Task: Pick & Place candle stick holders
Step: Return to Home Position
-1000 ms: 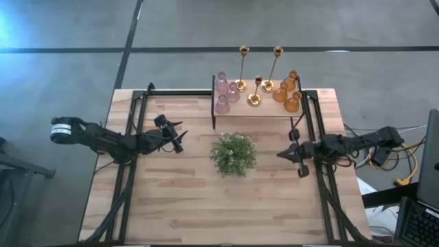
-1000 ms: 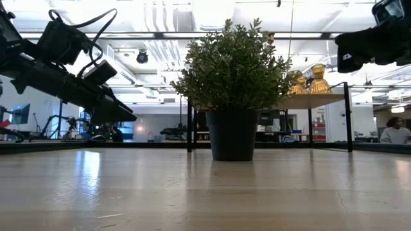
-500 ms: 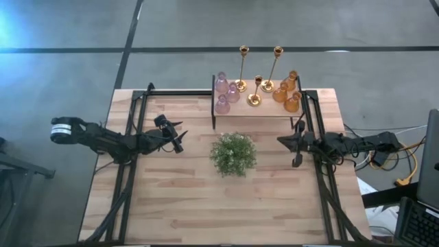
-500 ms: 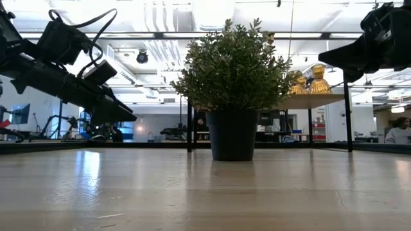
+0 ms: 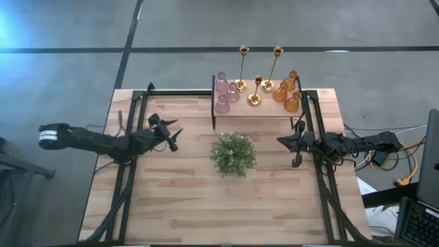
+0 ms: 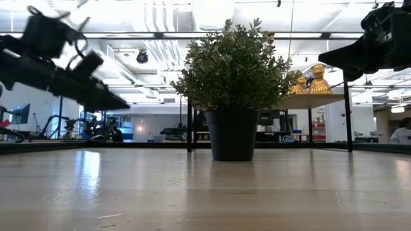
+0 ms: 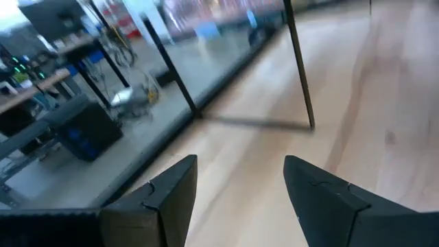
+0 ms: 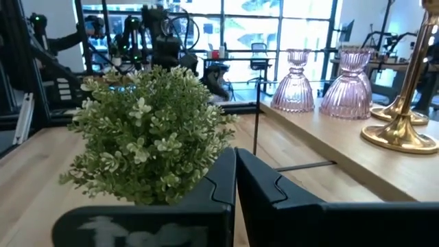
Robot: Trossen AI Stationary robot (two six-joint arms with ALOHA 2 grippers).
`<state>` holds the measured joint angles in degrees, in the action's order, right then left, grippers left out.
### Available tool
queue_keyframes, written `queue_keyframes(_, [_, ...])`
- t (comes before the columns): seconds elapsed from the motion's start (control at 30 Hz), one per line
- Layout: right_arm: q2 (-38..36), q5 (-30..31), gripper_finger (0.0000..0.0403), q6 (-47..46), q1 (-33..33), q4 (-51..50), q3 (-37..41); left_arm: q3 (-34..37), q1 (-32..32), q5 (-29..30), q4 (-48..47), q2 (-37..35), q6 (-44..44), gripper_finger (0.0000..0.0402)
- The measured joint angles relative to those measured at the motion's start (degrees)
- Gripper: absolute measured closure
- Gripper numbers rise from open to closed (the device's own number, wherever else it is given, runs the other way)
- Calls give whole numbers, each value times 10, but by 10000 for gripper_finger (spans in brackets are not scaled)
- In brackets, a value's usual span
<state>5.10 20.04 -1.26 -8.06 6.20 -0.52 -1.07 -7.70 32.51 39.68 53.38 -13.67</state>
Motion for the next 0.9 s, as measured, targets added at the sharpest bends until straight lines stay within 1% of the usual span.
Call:
queue_keyframes(0.07, [0, -1, 394, 2, 0, -1, 0, 5, 0, 1, -4, -58, -1, 179])
queue_keyframes(0.17, [0, -1, 394, -1, 0, 0, 0, 5, 0, 2, -67, -151, 3, 179])
queue_keyframes(0.27, [2, -1, 394, 0, 0, 0, 0, 5, 0, -10, -110, -229, 39, 179])
queue_keyframes(0.3, [2, -1, 394, -1, 0, 0, 0, 5, 0, -27, -117, -253, 57, 179])
queue_keyframes(0.37, [3, -1, 394, -1, 0, 0, 0, 6, -1, -86, -135, -294, 81, 179])
queue_keyframes(0.5, [2, -1, 394, -1, 0, 0, 0, 6, 0, -258, -199, -357, 96, 179])
queue_keyframes(0.57, [2, -1, 394, -1, 0, 0, 0, 6, 0, -313, -241, -381, 107, 179])
queue_keyframes(0.63, [2, -1, 394, -1, 0, 0, 0, 6, 0, -329, -272, -401, 122, 179])
queue_keyframes(0.9, [3, -1, 394, -2, 0, 0, 0, 6, 0, -331, -344, -495, 172, 179])
